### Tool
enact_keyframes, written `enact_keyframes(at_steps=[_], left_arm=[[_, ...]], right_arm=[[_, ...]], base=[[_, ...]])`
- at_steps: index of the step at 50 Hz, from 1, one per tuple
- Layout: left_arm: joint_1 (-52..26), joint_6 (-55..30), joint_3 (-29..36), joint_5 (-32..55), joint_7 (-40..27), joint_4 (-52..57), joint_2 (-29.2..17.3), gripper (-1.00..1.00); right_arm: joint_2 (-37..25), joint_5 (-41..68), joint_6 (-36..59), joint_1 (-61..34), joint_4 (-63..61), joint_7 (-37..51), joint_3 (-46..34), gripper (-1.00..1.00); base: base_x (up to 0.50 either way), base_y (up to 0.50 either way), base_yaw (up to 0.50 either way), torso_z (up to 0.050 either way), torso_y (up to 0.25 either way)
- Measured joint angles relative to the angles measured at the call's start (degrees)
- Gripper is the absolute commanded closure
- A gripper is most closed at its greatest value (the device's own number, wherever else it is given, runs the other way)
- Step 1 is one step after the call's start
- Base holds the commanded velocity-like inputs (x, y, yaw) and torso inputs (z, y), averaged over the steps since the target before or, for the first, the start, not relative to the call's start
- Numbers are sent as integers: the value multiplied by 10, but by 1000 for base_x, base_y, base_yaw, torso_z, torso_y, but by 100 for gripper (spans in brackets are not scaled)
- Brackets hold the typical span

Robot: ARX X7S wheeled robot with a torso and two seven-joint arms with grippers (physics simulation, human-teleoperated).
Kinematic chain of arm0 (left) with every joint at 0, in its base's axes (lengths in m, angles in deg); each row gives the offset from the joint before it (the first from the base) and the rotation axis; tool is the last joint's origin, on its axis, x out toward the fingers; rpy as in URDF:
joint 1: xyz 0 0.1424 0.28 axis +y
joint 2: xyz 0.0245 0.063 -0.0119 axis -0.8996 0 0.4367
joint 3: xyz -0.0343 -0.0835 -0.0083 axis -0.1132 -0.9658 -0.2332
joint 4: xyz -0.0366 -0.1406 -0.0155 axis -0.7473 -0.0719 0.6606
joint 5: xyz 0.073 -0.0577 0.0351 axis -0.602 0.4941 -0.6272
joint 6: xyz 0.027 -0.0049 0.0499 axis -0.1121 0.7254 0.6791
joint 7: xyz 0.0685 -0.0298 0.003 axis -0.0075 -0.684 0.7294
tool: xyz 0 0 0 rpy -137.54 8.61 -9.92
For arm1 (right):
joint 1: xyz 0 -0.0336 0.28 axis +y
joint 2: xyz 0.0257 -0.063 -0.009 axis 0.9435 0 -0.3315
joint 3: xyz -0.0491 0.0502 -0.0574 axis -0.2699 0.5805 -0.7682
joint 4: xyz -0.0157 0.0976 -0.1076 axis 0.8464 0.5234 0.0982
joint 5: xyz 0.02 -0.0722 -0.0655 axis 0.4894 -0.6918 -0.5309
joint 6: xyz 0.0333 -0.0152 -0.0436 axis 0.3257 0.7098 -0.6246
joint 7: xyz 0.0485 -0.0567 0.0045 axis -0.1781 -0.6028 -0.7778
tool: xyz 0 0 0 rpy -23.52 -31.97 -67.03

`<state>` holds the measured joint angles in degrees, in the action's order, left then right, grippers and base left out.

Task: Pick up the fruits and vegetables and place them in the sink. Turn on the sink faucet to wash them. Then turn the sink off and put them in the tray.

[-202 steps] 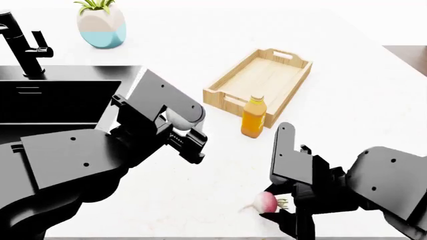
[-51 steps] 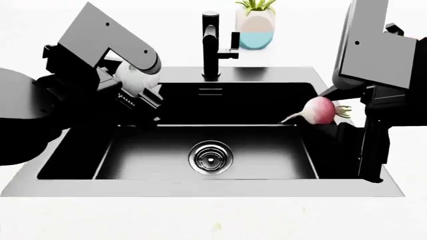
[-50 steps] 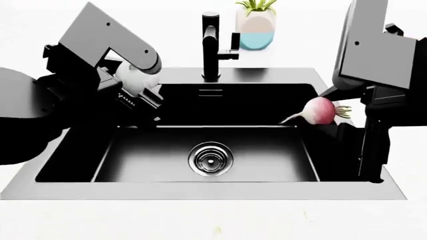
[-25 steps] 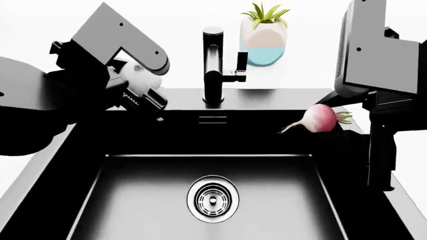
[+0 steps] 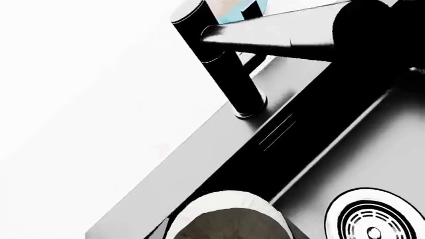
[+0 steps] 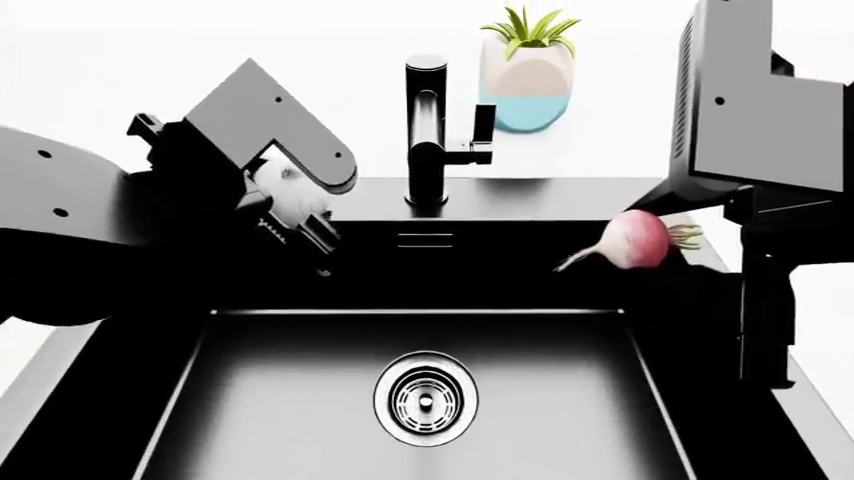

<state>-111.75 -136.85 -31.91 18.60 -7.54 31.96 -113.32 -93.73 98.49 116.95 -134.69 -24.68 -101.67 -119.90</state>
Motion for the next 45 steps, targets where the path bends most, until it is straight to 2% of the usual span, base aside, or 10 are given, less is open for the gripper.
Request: enact_keyframes(at_steps=[25, 33, 45], left_arm=[[27, 68, 166, -129, 172, -36, 15, 100], [45, 108, 220, -178, 225, -76, 47, 100], [61, 159, 301, -245, 301, -159, 121, 100]], right_arm=[[-3, 3, -2, -1, -2, 3, 10, 100], [-3, 2, -5, 1, -3, 2, 10, 100], [-6, 2, -9, 7, -5, 5, 11, 100]], base=[[12, 0, -1, 0, 0], [13, 0, 0, 0, 1], [13, 0, 0, 0, 0]])
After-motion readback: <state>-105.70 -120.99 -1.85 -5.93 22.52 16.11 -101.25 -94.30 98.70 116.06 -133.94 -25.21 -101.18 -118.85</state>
